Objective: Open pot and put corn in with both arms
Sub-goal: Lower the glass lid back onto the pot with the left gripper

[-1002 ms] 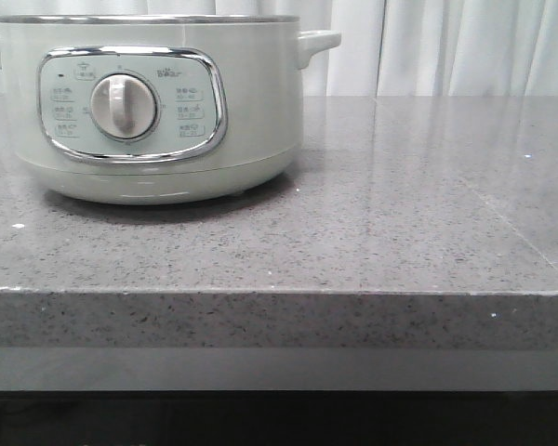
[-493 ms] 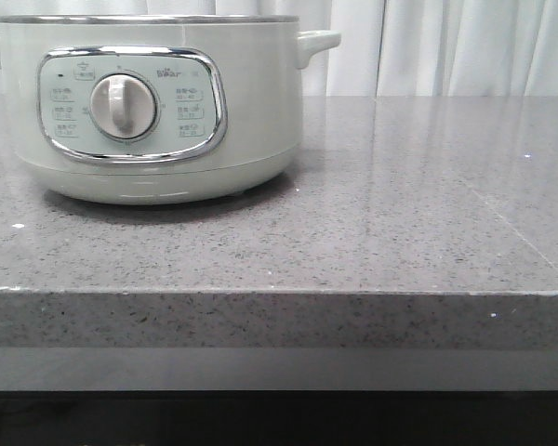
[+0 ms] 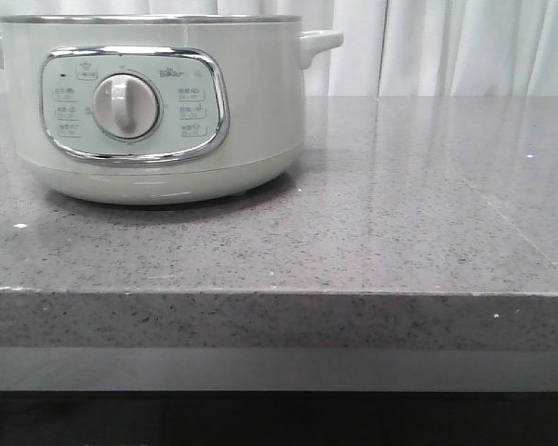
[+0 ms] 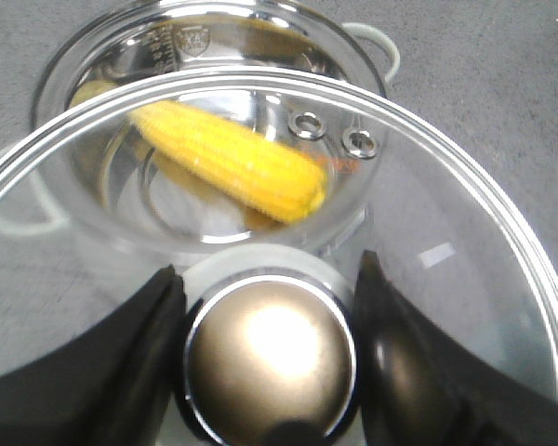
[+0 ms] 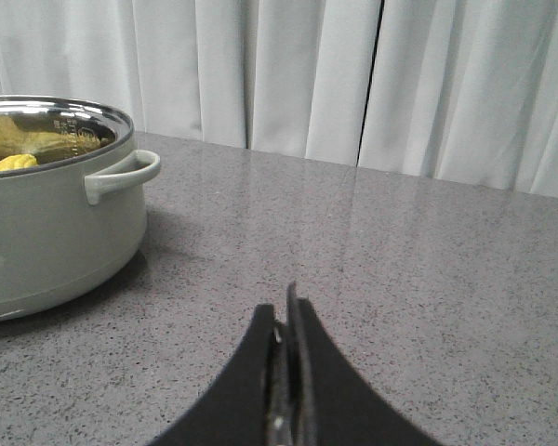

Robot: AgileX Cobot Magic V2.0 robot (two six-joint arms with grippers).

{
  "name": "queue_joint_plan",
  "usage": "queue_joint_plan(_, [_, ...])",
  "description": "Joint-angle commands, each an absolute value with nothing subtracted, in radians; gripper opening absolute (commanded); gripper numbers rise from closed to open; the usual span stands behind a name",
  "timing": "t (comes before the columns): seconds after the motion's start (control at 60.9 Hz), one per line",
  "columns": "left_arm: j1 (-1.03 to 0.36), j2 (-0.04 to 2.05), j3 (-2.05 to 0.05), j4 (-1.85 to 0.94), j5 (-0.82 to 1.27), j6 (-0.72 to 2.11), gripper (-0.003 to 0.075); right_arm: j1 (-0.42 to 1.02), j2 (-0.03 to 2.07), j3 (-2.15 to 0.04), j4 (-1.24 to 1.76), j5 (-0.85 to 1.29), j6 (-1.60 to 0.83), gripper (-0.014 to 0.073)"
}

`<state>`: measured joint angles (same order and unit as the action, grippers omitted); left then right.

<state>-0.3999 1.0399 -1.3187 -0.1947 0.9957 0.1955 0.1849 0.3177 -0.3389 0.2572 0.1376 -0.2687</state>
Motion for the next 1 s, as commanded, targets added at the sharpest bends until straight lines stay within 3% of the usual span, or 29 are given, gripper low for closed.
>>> queue_joint_plan(0.0, [-0.404,1.147,-1.465,-0.240,0.880,0.177,0.0200,0.187,0.323,-0.364,0.250,0.064,-0.277,-0.0068])
queue_joint_plan(0.394, [-0.404,1.563,-1.873,-0.221,0.955,0.177,0.0200,0.187,0.323,-0.364,0.250,0.067,-0.277,-0.0068])
queue_joint_plan(0.985, [-0.404,1.674,-1.926,-0.174,0.936,0.177,0.0200,0.187,0.323,-0.364,0.250,0.069,-0.277,-0.0068])
